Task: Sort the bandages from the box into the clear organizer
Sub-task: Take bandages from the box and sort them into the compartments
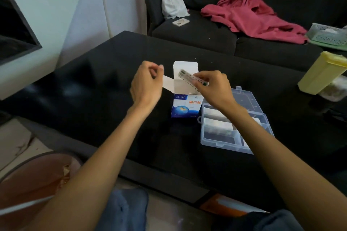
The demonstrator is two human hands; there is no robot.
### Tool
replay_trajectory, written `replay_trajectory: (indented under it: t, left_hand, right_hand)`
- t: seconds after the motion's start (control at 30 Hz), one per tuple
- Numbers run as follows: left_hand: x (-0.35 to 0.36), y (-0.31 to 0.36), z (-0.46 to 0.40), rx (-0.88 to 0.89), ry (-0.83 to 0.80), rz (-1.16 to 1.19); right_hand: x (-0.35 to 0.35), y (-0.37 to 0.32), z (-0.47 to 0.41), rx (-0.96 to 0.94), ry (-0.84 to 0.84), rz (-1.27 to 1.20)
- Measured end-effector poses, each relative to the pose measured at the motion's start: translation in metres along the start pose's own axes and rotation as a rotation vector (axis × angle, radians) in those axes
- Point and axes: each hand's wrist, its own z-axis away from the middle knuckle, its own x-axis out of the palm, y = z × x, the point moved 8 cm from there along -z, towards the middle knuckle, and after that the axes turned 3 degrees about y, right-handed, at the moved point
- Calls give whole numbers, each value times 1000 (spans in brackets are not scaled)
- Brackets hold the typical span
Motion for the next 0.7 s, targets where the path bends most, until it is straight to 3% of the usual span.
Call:
replay_trajectory:
  t: [0.1,0.23,0.43,0.53,0.7]
  left_hand:
    - [12,23,10,38,-2,5]
    - [30,22,19,-71,-38,31]
    - [50,31,26,84,-195,-413]
    - [58,35,24,56,-296,-267]
    - [76,41,35,-100,-596,157]
  right_hand:
    - [-1,5,-1,58,1,0]
    - [-4,18,3,214,-21,-140]
    - [3,32,16,491,-130,-610]
    - [4,32,21,516,-167,-666]
    - [7,35,26,519,-222,-727]
